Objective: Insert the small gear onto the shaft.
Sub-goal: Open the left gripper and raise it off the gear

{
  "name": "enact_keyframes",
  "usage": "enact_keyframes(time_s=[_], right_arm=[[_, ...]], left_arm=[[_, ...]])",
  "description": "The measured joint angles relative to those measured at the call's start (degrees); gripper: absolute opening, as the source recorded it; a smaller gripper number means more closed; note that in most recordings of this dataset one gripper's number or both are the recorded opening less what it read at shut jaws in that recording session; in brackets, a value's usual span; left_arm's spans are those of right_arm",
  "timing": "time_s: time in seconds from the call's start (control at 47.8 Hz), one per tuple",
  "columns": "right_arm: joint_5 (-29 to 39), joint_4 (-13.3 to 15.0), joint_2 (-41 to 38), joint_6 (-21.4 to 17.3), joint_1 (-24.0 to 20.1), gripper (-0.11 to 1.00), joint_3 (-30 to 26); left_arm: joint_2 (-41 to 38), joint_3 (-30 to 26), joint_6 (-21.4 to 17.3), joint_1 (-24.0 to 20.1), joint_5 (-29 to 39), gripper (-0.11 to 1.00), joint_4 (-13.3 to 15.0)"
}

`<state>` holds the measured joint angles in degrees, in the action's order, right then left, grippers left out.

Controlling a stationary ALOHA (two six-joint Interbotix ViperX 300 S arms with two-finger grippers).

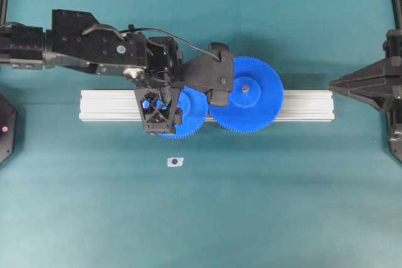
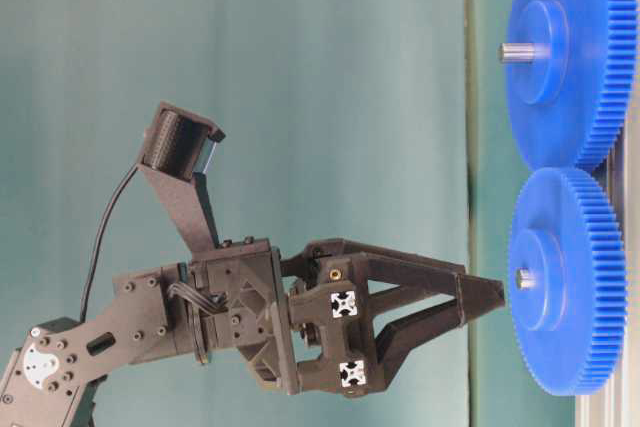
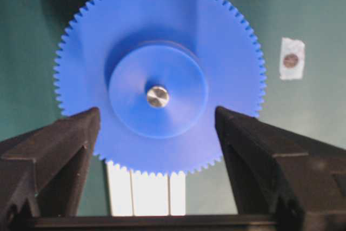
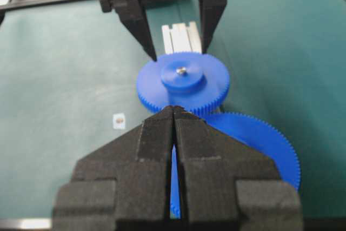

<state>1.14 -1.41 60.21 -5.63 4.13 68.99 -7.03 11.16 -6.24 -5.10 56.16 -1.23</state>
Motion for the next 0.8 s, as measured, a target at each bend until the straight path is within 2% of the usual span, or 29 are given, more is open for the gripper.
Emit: enact_keyframes(time_s=[0.796], right_arm=[[0.7,-0.09,0.97,0.0,0.0,0.03,0.18]], left_arm=[[8.79,-1.41,0.09,0.09,-0.09,0.8,0.09]])
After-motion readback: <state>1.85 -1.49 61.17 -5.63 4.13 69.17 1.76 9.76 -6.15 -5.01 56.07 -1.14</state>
